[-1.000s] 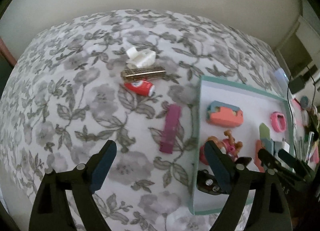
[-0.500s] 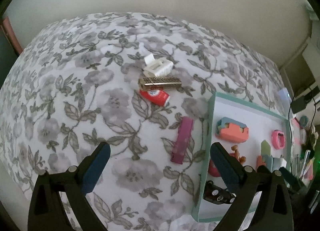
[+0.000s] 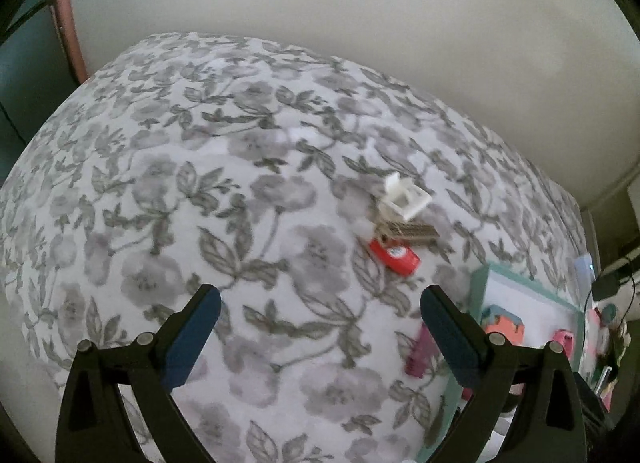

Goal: Organize rigid objects
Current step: 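Move both tools back toward the remaining objects beside the tray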

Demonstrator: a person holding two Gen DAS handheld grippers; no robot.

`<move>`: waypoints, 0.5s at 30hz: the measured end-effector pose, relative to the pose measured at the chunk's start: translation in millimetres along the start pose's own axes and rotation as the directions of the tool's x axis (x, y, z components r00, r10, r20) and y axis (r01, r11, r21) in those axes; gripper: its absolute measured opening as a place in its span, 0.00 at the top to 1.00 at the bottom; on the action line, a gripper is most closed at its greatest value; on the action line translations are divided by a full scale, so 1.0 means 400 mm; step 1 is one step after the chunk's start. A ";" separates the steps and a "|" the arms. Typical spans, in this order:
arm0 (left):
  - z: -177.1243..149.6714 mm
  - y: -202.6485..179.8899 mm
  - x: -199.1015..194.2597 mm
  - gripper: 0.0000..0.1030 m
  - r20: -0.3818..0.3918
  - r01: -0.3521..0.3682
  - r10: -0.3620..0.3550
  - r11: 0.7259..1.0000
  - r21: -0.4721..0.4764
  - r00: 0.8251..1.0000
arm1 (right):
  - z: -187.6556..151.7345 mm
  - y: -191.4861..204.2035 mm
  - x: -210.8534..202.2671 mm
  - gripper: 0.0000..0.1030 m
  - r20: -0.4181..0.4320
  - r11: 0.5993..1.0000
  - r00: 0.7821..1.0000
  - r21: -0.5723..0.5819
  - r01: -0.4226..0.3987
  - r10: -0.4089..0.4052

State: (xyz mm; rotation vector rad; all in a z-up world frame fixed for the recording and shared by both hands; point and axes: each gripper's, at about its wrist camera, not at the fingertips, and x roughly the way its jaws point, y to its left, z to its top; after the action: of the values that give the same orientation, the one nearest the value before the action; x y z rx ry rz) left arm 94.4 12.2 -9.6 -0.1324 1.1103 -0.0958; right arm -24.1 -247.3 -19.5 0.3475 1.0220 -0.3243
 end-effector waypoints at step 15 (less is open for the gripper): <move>0.039 0.049 0.071 0.03 -0.057 0.008 -0.009 1.000 -0.015 0.998 | 0.029 0.213 0.100 0.00 -0.041 0.980 0.999 -0.198 -0.015 0.007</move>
State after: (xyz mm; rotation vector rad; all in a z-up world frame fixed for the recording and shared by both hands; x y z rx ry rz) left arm 121.4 28.4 -31.0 -0.1481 1.1680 -0.0992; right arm 40.0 -179.7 -37.8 0.1798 1.0815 -0.2035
